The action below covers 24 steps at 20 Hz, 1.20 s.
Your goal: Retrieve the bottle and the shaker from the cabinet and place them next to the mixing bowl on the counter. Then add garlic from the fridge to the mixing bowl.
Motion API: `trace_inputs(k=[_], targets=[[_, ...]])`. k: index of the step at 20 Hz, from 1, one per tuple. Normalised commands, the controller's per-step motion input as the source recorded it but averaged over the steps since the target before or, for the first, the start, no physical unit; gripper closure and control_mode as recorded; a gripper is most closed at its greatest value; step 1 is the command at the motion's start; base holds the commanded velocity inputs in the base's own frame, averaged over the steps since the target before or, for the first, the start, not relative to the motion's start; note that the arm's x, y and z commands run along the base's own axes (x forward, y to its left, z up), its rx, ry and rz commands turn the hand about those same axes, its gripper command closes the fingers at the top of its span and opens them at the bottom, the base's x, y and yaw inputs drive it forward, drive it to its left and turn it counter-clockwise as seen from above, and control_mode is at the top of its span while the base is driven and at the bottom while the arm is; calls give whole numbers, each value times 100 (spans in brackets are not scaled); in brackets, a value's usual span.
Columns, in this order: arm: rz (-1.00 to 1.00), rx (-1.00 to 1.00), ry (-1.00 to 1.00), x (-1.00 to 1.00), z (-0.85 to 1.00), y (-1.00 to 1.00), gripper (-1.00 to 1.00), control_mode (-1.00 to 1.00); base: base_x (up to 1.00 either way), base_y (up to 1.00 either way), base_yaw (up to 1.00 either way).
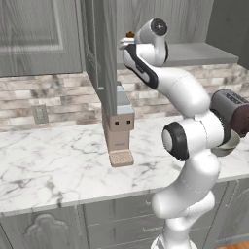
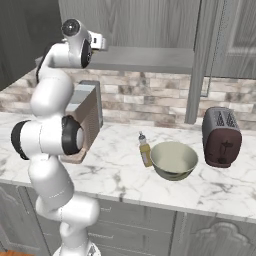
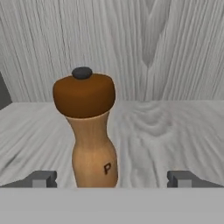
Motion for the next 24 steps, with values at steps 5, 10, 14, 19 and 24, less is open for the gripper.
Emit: trace_inputs(k=[5,10,14,19,24], targets=[[0,0,1,31,0,9,-100,-100,0,0,0],[0,0,1,8,-1,15,-100,-100,0,0,0],[0,0,0,18,-14,2,-100,-100,0,0,0],[0,0,0,10,-23,0,-100,-100,0,0,0],[0,0,0,0,0,0,100,-100,0,0,0]])
